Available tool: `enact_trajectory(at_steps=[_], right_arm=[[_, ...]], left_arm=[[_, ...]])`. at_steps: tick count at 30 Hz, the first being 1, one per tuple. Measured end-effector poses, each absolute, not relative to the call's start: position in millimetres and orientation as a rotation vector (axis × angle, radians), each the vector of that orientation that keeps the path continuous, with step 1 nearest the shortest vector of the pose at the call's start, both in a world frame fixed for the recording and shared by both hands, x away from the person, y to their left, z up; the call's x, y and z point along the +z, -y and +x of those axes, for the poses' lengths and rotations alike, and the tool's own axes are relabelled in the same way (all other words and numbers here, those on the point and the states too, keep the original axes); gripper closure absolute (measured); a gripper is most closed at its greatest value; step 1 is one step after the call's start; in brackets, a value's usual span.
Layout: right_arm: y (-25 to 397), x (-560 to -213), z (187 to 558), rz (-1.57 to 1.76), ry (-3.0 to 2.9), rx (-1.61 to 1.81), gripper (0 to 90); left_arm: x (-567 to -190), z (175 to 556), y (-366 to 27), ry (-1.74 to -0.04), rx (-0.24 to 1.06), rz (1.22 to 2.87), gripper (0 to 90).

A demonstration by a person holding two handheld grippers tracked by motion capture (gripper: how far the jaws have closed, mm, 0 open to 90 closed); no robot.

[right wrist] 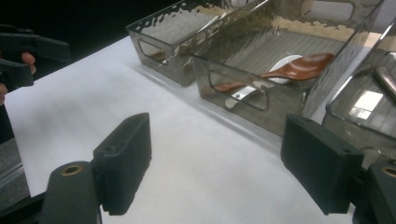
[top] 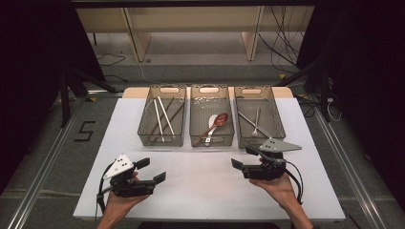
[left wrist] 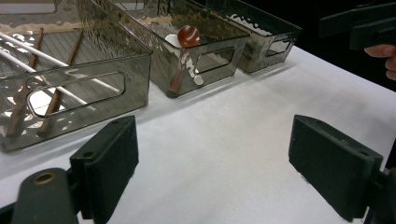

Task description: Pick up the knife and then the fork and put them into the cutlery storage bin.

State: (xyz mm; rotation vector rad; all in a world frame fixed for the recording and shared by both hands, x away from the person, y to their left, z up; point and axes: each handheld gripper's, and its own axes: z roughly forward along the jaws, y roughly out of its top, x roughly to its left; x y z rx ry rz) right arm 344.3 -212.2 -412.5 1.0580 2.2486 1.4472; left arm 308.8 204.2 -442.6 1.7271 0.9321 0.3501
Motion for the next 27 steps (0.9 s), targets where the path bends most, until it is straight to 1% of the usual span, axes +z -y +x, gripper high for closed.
enact_trajectory(at_steps=[7,20,27], right_arm=[[221,-419,335,1.083,-2.225,1.489,25.2],[224,-430,322,1.079,-2.217,1.477,24.8],[227,-436,315,1.083,-2.215,1.483,22.8]], left_arm=[[-445,311,-206,-0.947,0.332,1.72,15.3],[-444,310,-206,-0.94,0.328,1.724,15.3],[-444,310,-205,-0.929,0.314,1.736,15.3]])
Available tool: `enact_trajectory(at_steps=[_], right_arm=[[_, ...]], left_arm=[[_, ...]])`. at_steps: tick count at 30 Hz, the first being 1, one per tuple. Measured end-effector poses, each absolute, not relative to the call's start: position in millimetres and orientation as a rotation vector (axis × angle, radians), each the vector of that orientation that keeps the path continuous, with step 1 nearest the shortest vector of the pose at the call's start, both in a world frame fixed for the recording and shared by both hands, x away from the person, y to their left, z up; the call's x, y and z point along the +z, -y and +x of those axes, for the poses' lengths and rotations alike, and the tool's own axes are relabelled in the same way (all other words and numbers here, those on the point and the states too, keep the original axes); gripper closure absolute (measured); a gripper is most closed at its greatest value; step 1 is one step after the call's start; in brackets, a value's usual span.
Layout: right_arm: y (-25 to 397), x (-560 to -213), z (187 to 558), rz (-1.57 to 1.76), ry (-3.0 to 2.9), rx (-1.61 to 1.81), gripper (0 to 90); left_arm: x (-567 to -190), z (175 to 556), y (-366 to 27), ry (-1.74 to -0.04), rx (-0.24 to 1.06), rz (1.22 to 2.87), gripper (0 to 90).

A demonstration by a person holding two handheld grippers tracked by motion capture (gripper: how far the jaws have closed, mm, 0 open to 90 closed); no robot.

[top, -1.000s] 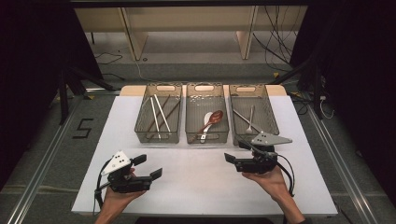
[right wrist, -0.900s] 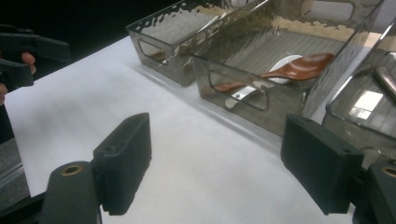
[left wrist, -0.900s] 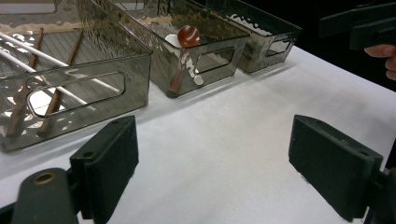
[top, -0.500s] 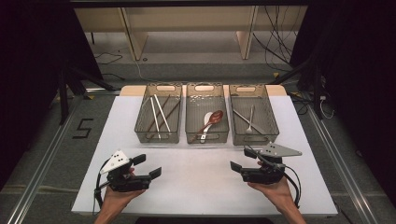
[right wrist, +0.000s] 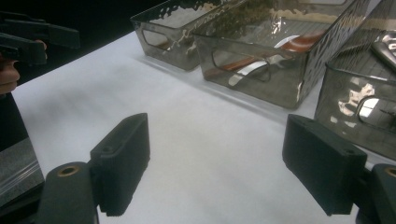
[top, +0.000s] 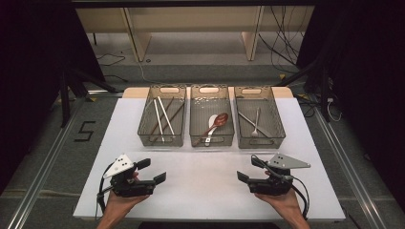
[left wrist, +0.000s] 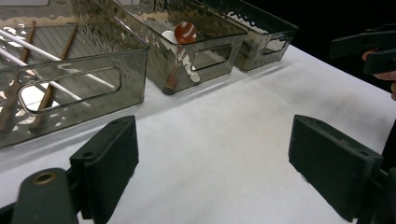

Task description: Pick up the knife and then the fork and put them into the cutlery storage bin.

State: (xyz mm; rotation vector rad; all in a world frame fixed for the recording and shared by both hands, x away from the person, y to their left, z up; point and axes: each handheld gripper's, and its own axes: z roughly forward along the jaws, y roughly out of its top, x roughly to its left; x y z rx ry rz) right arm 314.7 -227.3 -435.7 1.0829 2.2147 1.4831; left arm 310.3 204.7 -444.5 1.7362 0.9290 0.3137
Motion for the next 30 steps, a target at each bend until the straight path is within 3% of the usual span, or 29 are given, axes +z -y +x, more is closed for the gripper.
enact_trajectory(at_steps=[30], right_arm=[[235.9,-442.6,305.0,1.086,-2.17,1.484,21.3]], left_arm=[[-444.9,310.6,-203.4,-0.926,0.308,1.743,15.3]])
